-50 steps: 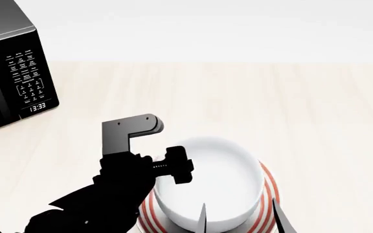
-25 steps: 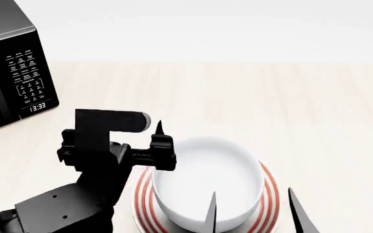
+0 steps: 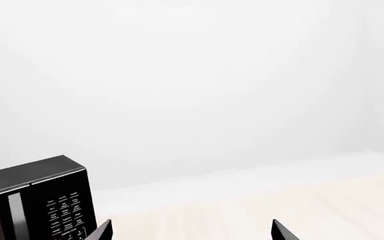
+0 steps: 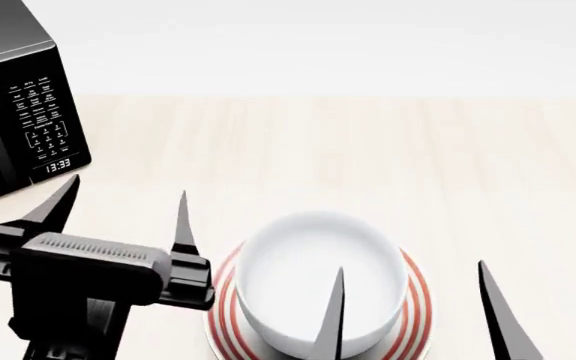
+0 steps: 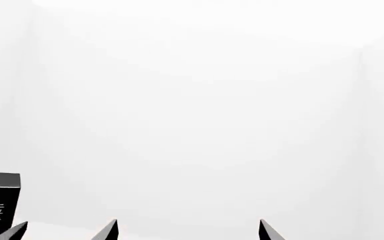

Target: Pick up the white bowl and put it on the plate.

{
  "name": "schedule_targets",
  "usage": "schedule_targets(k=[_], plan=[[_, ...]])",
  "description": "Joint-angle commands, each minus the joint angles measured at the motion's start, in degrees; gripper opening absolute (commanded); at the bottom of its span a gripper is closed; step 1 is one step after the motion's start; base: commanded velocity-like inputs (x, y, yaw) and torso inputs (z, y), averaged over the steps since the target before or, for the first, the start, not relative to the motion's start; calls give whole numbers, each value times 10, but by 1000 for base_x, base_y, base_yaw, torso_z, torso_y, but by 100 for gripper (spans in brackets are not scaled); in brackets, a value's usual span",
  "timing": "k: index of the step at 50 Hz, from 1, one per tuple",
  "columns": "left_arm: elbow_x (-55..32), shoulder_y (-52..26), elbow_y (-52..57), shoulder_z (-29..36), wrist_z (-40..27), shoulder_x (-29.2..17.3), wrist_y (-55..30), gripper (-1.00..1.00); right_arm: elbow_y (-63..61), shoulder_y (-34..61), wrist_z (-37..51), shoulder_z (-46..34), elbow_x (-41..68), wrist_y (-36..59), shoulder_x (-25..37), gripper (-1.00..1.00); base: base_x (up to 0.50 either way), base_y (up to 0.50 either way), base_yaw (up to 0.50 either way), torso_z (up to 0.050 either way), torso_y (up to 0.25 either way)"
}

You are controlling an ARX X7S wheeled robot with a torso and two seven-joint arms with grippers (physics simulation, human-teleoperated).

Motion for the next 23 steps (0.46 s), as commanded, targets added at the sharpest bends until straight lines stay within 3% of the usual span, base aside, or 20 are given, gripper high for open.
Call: schedule_targets(k=[1, 6, 15, 20, 23], plan=[[108, -10, 128, 1, -99, -49, -28, 100, -59, 8, -10, 19, -16, 34, -3, 100, 0, 0, 0, 0, 0], [159, -6, 198, -12, -151, -82, -80, 100, -95, 15, -9, 15, -23, 58, -1, 100, 0, 0, 0, 0, 0], [240, 86, 294, -106, -149, -128, -199, 100, -120, 32, 16, -6, -22, 62, 23, 100, 0, 0, 0, 0, 0], [280, 139, 346, -159, -151, -140, -263, 100, -120, 74, 109, -69, 8, 41, 104, 100, 0, 0, 0, 0, 0], [297, 166, 368, -179, -148, -144, -284, 100, -120, 155, 225, -170, 49, 20, 194, 100, 0, 0, 0, 0, 0]])
